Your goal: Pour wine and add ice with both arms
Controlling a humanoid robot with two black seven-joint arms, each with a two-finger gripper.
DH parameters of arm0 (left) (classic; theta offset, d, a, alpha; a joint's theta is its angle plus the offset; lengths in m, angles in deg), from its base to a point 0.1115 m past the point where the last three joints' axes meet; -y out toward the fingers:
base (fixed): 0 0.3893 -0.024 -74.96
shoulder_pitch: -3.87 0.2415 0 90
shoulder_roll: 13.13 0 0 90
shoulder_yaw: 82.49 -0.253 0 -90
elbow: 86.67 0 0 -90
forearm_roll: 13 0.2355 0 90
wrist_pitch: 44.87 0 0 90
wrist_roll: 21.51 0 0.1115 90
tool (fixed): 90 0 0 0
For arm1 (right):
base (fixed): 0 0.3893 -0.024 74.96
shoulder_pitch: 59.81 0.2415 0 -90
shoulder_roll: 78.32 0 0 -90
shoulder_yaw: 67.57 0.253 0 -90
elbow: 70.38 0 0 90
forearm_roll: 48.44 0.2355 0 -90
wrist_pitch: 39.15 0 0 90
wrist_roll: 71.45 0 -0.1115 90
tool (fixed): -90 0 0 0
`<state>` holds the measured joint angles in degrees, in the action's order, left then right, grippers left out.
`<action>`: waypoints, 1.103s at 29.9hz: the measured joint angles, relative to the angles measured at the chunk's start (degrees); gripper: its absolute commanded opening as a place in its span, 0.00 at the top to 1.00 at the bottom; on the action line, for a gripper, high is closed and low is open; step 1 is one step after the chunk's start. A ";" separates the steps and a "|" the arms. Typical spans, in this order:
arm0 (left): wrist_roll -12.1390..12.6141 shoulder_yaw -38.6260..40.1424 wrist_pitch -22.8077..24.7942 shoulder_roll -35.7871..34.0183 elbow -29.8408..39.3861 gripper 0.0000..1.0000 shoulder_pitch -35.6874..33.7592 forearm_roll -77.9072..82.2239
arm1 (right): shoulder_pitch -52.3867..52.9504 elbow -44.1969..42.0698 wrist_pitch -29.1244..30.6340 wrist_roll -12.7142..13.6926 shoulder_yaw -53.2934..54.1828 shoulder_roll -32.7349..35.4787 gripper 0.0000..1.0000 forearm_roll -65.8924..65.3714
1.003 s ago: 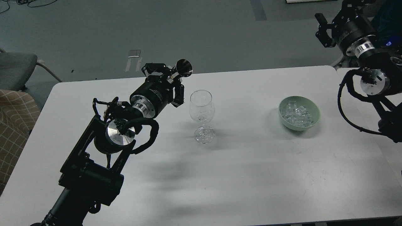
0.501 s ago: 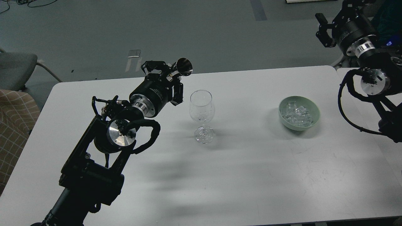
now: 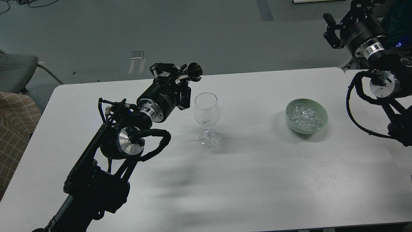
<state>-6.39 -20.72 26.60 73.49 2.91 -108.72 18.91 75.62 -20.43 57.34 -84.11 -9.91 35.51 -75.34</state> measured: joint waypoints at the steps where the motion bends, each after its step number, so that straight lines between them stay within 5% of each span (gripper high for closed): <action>1: -0.06 -0.16 0.00 0.05 0.03 1.00 0.00 0.28 | 0.00 0.00 0.00 0.00 0.00 0.00 0.00 0.00; 33: -2.40 -0.76 1.04 0.11 0.22 1.00 0.48 8.08 | 0.00 -0.02 -0.06 0.00 -0.09 0.00 0.00 0.00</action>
<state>-8.79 -21.48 27.64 73.60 3.13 -108.23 26.99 75.63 -20.46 57.28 -84.11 -10.00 35.51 -75.34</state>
